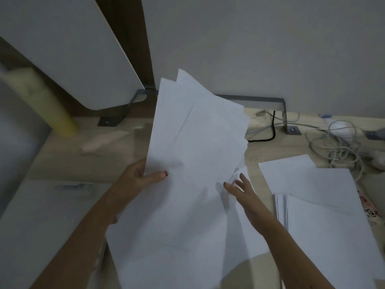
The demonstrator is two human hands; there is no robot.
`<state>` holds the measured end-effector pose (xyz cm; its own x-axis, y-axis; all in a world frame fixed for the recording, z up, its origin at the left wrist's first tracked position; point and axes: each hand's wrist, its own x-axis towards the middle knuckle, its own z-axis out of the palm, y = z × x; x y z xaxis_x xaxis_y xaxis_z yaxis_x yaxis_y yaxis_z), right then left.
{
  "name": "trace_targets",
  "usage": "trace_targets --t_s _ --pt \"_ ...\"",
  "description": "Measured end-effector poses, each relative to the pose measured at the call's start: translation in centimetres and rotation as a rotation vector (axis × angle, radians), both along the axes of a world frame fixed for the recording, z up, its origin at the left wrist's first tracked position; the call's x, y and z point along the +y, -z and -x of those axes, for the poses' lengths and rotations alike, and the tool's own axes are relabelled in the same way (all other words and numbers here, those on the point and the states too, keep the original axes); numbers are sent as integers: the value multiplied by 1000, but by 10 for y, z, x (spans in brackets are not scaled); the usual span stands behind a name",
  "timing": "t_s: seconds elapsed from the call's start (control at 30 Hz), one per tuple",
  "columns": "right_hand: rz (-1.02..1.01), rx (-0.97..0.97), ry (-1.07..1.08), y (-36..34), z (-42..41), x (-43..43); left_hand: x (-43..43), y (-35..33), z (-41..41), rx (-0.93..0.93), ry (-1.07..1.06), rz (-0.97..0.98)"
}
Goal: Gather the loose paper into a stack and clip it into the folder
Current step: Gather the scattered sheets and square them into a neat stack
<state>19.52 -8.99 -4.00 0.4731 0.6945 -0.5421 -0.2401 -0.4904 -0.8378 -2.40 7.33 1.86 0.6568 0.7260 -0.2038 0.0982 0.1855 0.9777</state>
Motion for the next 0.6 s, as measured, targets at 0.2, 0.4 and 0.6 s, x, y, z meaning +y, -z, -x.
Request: trace_targets --t_s 0.2,0.4,0.6 --pt "-305 8 -128 -53 -11 11 -2 -38 22 -84 123 -14" --pt "-466 5 -222 -107 -5 15 -1 -63 32 -187 -25 -43" --pt "-624 -11 -172 -156 8 24 1 -88 28 -220 -235 -149"
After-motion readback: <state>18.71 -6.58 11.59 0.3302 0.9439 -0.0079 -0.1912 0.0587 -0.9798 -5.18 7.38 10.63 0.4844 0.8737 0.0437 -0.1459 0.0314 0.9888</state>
